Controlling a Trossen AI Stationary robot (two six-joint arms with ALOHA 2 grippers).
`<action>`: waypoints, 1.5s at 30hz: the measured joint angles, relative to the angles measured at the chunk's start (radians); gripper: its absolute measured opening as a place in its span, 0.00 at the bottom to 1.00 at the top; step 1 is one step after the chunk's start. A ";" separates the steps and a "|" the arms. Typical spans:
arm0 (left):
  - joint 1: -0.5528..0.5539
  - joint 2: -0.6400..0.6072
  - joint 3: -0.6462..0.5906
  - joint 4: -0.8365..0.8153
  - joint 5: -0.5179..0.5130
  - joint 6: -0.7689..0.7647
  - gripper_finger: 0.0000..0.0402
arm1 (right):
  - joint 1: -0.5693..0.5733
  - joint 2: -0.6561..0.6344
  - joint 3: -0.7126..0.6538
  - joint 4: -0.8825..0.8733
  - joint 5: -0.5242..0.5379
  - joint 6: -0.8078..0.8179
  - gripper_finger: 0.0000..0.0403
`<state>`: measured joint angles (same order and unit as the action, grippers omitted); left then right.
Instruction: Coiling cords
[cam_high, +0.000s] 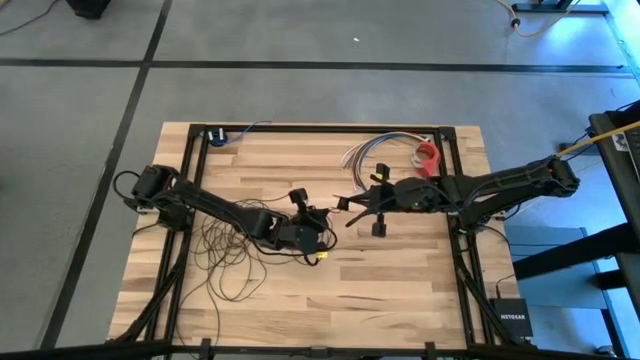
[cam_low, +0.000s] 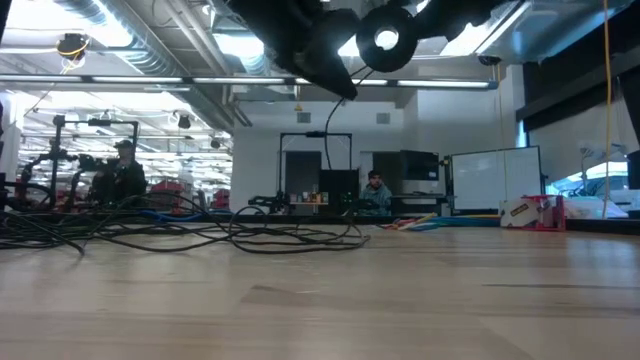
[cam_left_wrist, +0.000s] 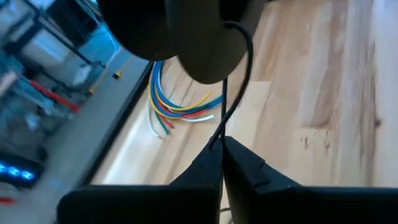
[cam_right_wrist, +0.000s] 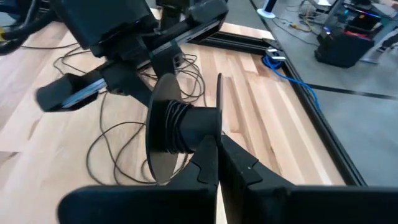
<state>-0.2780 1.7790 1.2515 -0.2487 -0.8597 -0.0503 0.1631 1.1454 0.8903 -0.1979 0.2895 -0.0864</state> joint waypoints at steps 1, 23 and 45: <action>0.000 0.000 0.000 -0.014 -0.010 0.030 0.00 | 0.000 0.000 0.004 -0.001 -0.013 -0.001 0.00; -0.001 0.001 -0.006 0.228 -0.197 0.616 0.00 | 0.000 0.010 0.022 -0.140 -0.051 -0.001 0.00; -0.008 -0.004 0.045 0.256 -0.072 0.188 0.00 | 0.002 0.093 0.017 -0.166 0.295 -0.005 0.00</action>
<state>-0.2863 1.7752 1.2961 0.0075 -0.9314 0.1374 0.1650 1.2388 0.9073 -0.3637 0.5841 -0.0917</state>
